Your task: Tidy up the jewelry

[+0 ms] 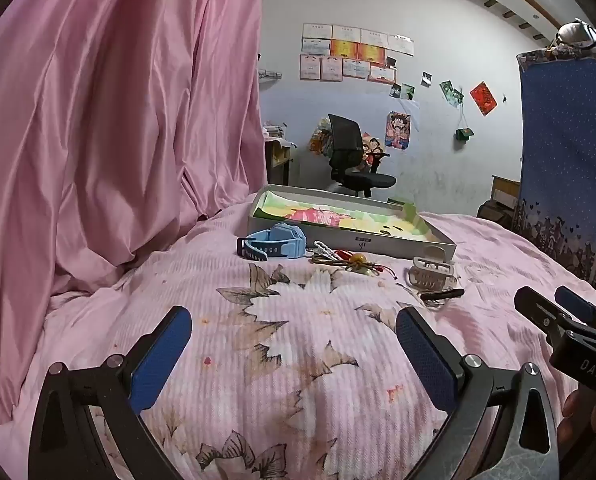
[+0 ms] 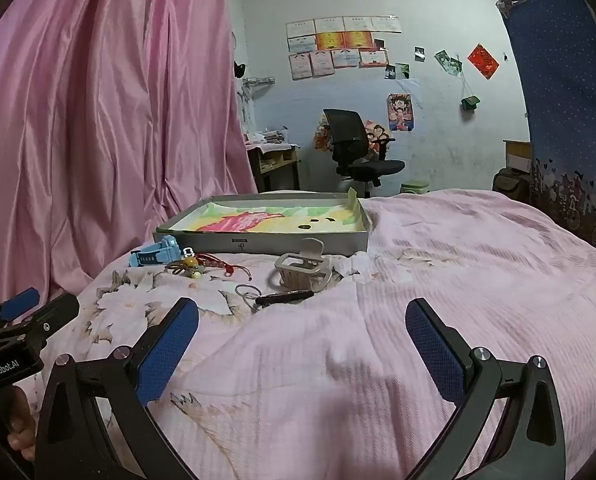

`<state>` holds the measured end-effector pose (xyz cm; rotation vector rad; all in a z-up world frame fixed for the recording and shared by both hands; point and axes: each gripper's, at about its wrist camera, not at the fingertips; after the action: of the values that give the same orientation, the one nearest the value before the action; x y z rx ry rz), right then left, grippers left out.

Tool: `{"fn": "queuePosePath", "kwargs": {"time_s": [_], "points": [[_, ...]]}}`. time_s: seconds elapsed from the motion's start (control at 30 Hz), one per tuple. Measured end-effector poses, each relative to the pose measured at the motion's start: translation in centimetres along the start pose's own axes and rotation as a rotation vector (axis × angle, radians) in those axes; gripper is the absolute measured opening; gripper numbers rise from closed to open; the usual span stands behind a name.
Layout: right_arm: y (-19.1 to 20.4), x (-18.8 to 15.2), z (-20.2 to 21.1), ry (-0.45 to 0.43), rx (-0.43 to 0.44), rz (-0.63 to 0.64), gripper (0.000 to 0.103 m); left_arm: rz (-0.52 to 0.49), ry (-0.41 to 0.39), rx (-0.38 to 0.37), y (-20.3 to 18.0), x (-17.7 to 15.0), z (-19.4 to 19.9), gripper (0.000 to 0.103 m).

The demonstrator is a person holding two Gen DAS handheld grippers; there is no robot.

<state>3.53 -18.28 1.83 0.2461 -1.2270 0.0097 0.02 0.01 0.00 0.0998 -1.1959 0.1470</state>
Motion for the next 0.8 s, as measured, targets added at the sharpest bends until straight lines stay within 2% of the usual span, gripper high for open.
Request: {"fn": "queuePosePath", "kwargs": {"time_s": [0.8], "points": [[-0.03,-0.01,0.04,0.005,0.0,0.001,0.102,-0.003,0.0,-0.001,-0.17,-0.25,-0.14,0.103]]}}
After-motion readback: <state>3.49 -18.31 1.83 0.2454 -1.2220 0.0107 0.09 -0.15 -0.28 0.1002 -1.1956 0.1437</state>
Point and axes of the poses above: each gripper's, at about its wrist camera, not at the fingertips, and z roughly against the way its jaws point, y to its left, x to its top, and after that the axes turned 9 degrees about x, right-handed
